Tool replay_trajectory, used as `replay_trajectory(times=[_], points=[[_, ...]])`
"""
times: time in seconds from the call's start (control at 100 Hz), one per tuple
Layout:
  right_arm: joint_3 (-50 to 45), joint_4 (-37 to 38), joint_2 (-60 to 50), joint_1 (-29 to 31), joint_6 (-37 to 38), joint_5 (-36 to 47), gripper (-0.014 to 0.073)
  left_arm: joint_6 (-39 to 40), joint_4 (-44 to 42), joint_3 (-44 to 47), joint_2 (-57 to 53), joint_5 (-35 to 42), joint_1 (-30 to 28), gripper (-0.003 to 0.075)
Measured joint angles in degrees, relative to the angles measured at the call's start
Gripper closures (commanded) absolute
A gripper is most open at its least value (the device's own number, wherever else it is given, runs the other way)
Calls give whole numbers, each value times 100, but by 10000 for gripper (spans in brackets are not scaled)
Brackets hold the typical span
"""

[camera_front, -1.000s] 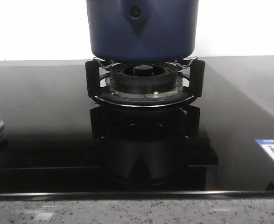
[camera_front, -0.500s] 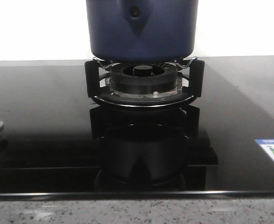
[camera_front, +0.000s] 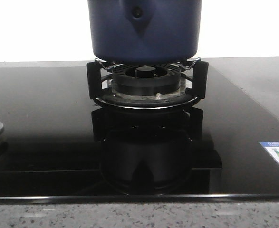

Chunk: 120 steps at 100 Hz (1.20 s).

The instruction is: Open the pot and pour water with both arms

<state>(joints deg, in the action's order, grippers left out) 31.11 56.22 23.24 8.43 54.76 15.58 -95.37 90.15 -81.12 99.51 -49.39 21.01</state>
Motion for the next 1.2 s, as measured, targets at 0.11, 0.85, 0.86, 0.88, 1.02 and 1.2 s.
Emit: replay_trajectory(times=[0.11,0.85,0.86,0.88,1.02,1.2], points=[[0,0,0,0,0,-22,658,-48,13,0,0,14,0,454],[-25,169,0,-189,87,-328,659,1270,-324,115,-1828,61,-576,687],[-26,215,0,-202,108,-327,659,1309,-389,131,-1923,58,-600,701],[-54,299,0,-260,153,-337,659,1417,-481,184,-2018,58,-676,720],[-283,1101,0,-577,864,-287,659,1789,-964,762,-3037,83,-1194,741],[-642,3009,0,-962,2639,481,658,1851,-1237,1959,-4446,520,-1575,741]])
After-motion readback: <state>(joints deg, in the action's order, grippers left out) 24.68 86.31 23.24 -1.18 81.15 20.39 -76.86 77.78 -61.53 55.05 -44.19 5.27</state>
